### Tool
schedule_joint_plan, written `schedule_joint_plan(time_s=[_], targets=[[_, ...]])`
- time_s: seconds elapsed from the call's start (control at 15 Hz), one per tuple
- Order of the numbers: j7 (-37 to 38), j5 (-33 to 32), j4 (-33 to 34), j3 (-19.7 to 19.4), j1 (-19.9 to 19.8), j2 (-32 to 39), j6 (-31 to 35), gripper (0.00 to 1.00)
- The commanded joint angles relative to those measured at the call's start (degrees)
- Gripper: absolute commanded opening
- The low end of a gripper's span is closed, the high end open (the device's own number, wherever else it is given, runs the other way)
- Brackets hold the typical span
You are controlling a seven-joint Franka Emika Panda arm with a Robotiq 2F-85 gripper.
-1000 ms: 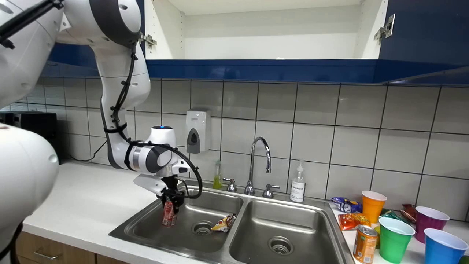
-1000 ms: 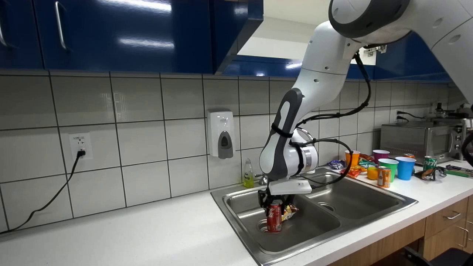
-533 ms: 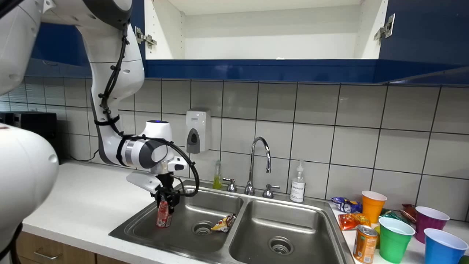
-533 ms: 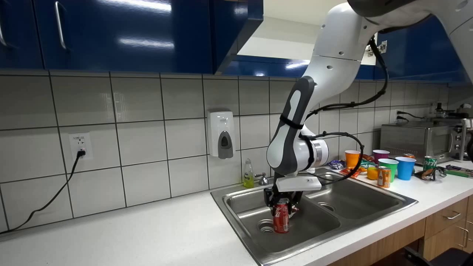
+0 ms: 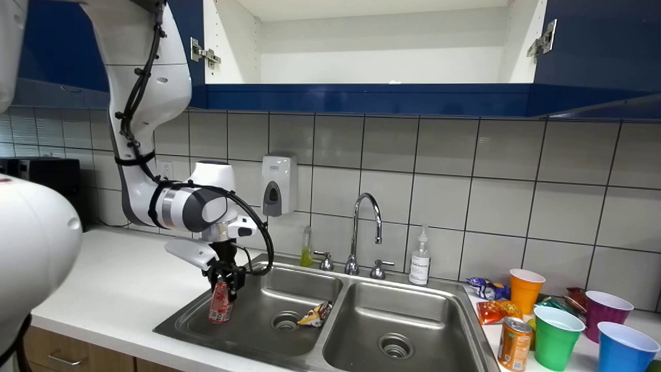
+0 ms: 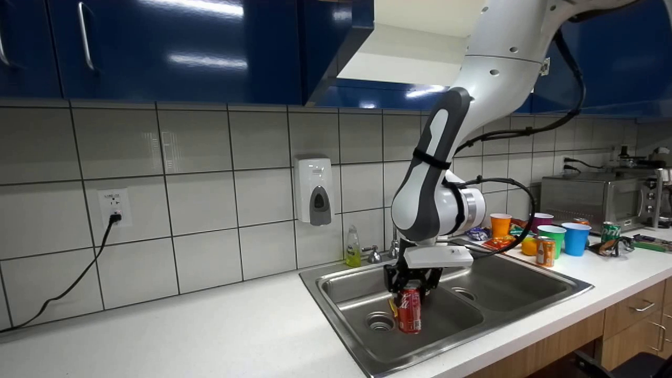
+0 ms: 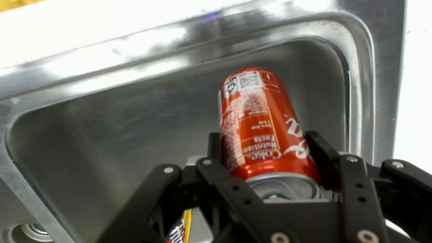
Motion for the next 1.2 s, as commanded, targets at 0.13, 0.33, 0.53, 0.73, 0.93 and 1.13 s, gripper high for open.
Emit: schedule_joint_plan(time_s=[0.13, 0.33, 0.53, 0.73, 0.93, 1.13], targets=[[1.17, -1.42, -5.60, 2.72, -2.67, -8.90, -2.91, 0.38], [1.40, -1.66, -7.41, 3.46, -3.22, -12.12, -3.96, 0.38], [1.15, -1.04, -8.92, 4.58, -4.00, -15.44, -5.63, 0.38], [1.13, -0.61, -9.91, 5.47, -4.59, -18.62, -8.37, 0.38], [0.84, 0.35, -10.49, 6.25, -4.95, -21.83, -11.66, 0.38], [0.61, 1.57, -10.48, 6.66, -4.84, -24.89, -16.04, 0.38]])
